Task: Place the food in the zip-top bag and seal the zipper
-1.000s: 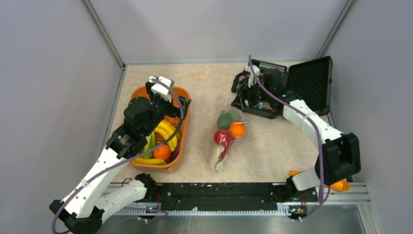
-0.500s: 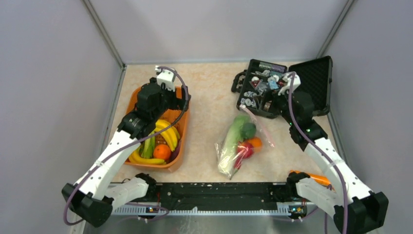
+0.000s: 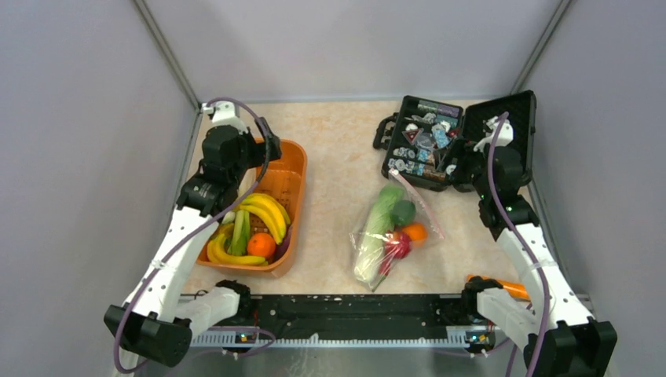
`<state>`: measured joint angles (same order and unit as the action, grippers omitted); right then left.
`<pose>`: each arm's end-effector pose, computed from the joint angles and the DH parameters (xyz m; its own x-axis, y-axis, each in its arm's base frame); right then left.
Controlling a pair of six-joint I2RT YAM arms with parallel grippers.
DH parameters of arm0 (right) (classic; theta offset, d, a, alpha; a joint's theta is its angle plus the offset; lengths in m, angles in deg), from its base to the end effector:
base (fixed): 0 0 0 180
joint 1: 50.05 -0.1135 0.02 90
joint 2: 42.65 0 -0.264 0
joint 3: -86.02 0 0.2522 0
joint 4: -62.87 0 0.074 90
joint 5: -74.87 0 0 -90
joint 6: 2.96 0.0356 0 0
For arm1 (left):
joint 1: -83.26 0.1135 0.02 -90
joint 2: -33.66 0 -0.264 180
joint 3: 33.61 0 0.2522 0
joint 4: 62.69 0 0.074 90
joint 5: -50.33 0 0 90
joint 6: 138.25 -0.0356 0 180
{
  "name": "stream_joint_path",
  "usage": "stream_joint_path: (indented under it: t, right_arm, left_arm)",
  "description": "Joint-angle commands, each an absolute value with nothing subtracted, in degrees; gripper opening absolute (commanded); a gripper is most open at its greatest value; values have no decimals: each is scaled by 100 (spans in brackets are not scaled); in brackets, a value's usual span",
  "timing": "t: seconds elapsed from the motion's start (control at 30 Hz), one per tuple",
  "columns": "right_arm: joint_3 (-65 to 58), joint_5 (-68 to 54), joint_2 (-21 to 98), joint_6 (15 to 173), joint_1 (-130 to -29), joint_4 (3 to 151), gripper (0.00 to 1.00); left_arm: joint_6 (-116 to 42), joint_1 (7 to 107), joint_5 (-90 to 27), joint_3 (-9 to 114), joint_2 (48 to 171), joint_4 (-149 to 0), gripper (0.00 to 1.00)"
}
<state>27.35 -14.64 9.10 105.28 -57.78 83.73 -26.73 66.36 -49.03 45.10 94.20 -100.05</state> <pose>0.2113 0.0290 0.3248 -0.2714 0.2790 -0.9211 -0.0608 0.9502 0.3057 0.2245 -0.0621 0.3861 -0.3439 -0.2738 -0.8982 0.0147 0.9549 -0.2967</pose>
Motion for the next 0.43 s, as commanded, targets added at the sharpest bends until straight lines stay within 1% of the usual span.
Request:
stream_joint_path:
  t: [0.0,0.1,0.2,0.4]
  right_arm:
    - [2387,-1161,831,10621,-5751,8489,88]
    - [2282,-1163,763,10613,-5751,8646,88]
    - [2288,-1156,605,10591,-5747,8643,88]
    - [2347,-1052,446,10651,-5750,8503,88]
  left_arm:
    - [-2014,6639,-6145,4615,9155,-10030,99]
    - [-1803,6639,-6582,4428,9013,-9874,99]
    - [-1865,6639,-6739,4360,8994,-9731,99]
    - [-1727,6639,-7019,4556,9245,-10097,99]
